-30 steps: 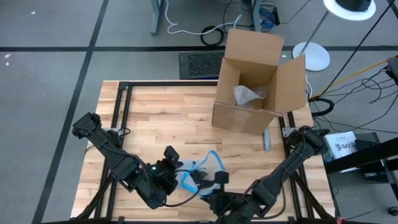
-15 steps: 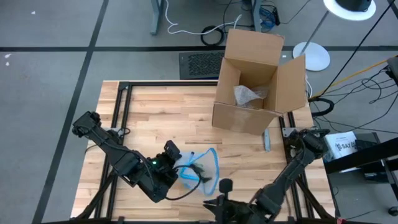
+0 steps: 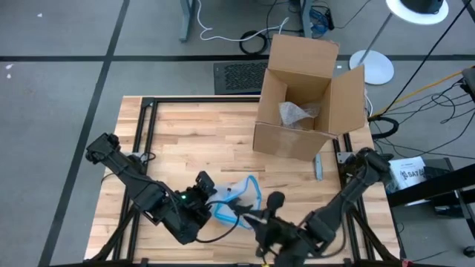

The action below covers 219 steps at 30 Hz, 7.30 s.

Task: Unpack boxes
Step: Close the transparent zip bag

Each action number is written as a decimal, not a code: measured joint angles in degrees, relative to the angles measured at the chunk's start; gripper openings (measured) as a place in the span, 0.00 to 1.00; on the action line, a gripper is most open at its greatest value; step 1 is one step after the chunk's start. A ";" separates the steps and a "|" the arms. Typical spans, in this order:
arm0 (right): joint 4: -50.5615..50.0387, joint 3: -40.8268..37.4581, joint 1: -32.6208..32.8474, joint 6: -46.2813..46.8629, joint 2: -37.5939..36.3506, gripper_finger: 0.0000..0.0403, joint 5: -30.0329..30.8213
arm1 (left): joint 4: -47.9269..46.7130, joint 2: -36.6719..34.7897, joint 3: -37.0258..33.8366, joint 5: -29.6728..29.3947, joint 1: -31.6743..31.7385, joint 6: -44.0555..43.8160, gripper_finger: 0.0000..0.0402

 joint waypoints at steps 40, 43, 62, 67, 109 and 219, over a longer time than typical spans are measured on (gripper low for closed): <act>7.64 0.03 -9.72 -10.98 0.00 0.00 -12.82 | 4.09 0.22 0.00 0.70 -1.03 -7.70 0.00; 8.03 0.03 -9.64 -11.74 0.00 0.00 -12.84 | 4.75 0.24 0.43 3.08 -0.73 -10.42 0.03; 8.22 0.12 -9.46 -13.89 -1.59 0.00 -12.63 | 6.05 0.24 7.45 22.83 3.52 -26.11 0.38; 7.89 0.12 -9.50 -13.86 -1.62 0.00 -12.82 | 7.19 0.22 11.79 22.86 3.52 -27.04 0.41; 5.85 0.12 -8.83 -10.78 -1.62 0.03 -8.64 | 3.30 4.33 14.36 16.76 2.93 -21.97 0.01; 15.88 0.10 -3.23 -14.56 -5.16 0.11 -8.76 | -3.41 -1.07 15.23 29.55 3.87 -25.55 0.00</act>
